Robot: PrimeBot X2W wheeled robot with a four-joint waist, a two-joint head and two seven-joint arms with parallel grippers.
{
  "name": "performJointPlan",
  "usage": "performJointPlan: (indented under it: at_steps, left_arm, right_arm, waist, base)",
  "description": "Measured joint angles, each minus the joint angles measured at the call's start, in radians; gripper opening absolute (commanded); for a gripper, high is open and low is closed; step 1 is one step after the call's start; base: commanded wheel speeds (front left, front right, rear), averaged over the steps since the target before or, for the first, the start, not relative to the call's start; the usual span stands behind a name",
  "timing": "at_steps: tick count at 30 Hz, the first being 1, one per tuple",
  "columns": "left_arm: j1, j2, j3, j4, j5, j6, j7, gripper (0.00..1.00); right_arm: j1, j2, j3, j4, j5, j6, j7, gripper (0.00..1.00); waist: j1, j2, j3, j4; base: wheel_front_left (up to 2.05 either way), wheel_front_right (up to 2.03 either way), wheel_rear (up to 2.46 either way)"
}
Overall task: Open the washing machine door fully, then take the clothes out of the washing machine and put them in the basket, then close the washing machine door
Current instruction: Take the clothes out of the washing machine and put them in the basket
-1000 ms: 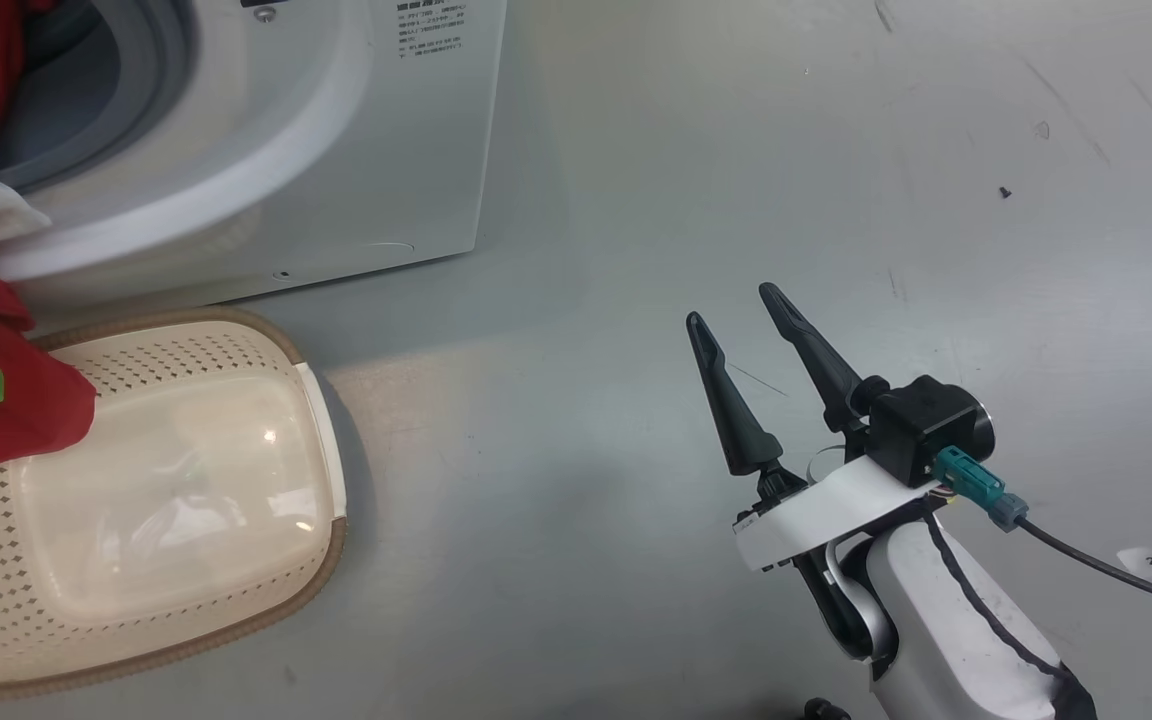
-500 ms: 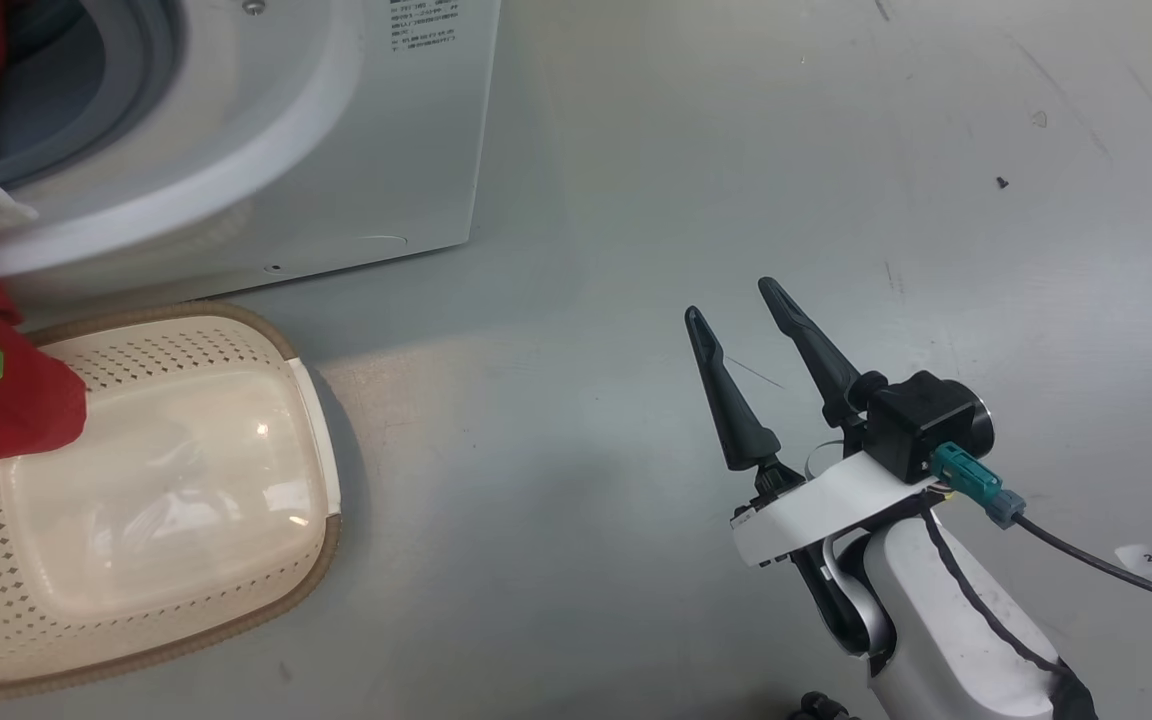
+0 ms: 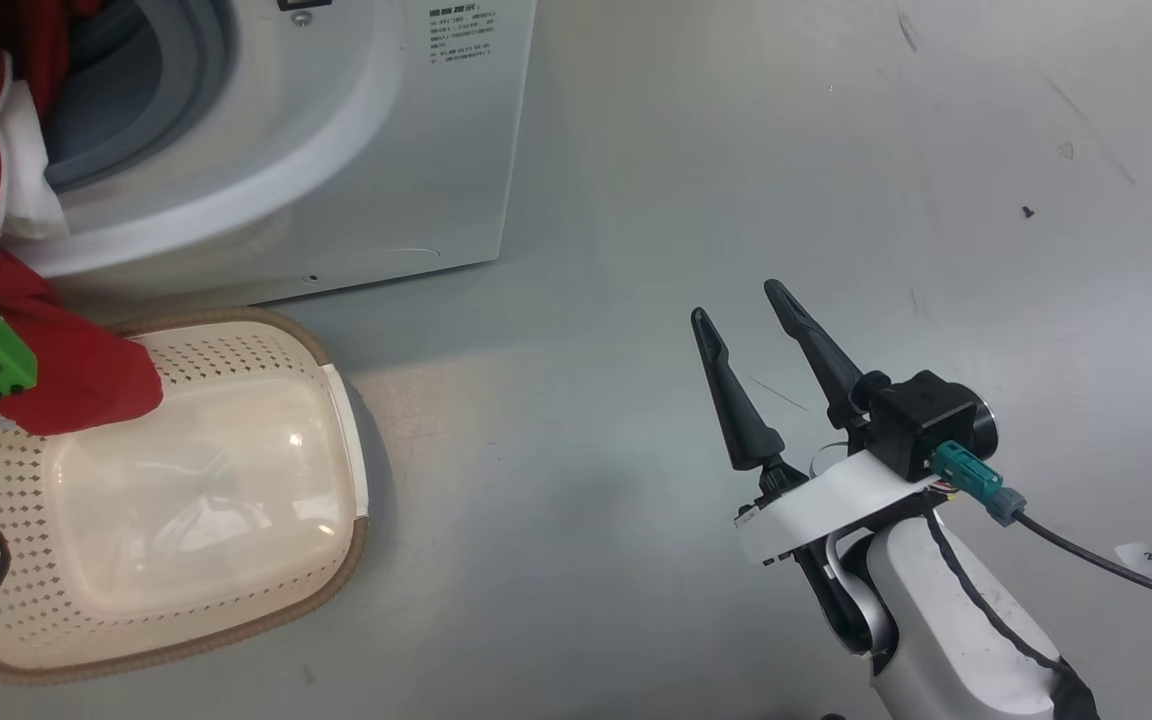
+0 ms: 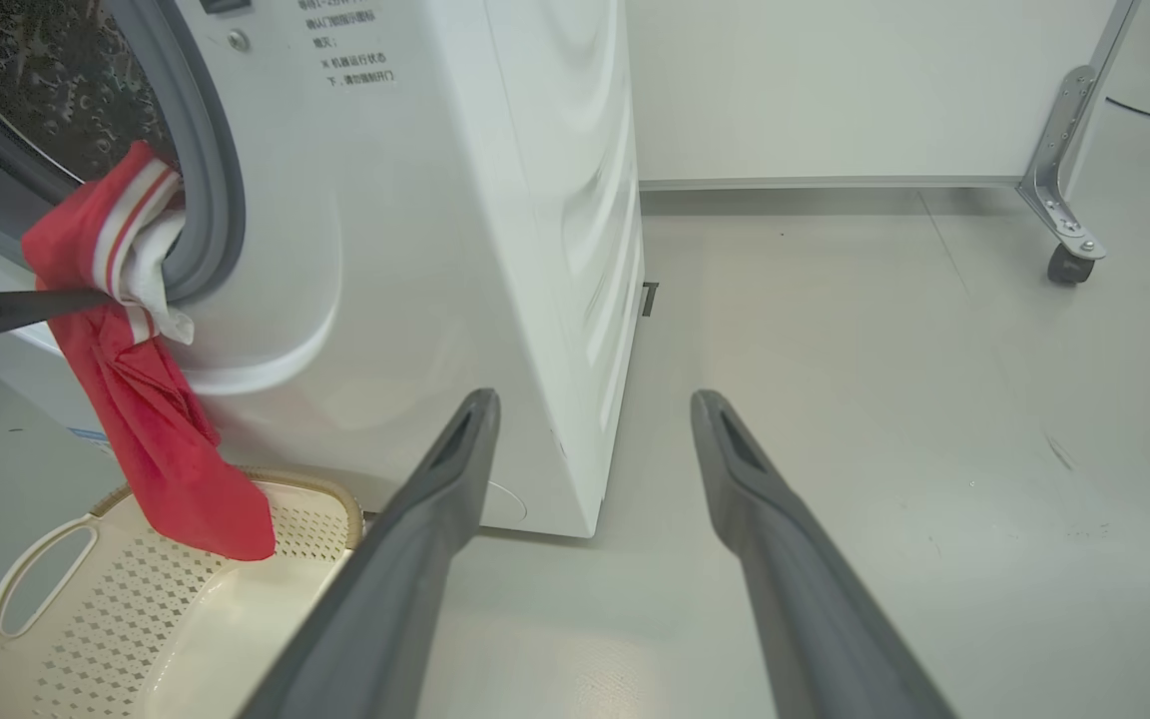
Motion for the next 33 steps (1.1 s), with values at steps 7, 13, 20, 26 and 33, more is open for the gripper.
performJointPlan:
  at_steps: [7, 13, 20, 26, 33]
  left_arm:
    - [0.019, -0.011, -0.050, 0.001, 0.035, -0.014, -0.057, 0.00]
    - [0.042, -0.032, -0.063, -0.010, 0.037, -0.023, -0.128, 0.00]
    - [0.089, -0.035, -0.077, -0.046, 0.042, -0.030, -0.211, 0.00]
    - [0.105, -0.034, -0.088, -0.115, 0.047, -0.031, -0.229, 0.00]
    - [0.154, -0.034, -0.110, -0.190, 0.059, -0.032, -0.230, 0.00]
  right_arm:
    - [0.000, 0.000, -0.003, 0.014, -0.002, 0.001, 0.000, 1.00]
    - [0.003, 0.000, -0.006, 0.027, -0.004, 0.003, 0.000, 1.00]
    - [0.011, 0.000, -0.007, 0.039, -0.005, 0.011, 0.000, 1.00]
    - [0.017, -0.001, -0.011, 0.040, -0.005, 0.012, 0.000, 1.00]
    - [0.019, -0.001, -0.019, 0.040, -0.005, 0.012, 0.000, 1.00]
  waist:
    - [0.0000, 0.0000, -0.034, 0.024]
    - [0.0000, 0.0000, -0.064, 0.047]
    - [0.0000, 0.0000, -0.103, 0.070]
    - [0.0000, 0.0000, -0.124, 0.087]
    - [0.0000, 0.0000, -0.134, 0.099]
  base:
    - [0.00, 0.00, 0.00]
    - [0.00, 0.00, 0.00]
    - [0.00, 0.00, 0.00]
    - [0.00, 0.00, 0.00]
    - [0.00, 0.00, 0.00]
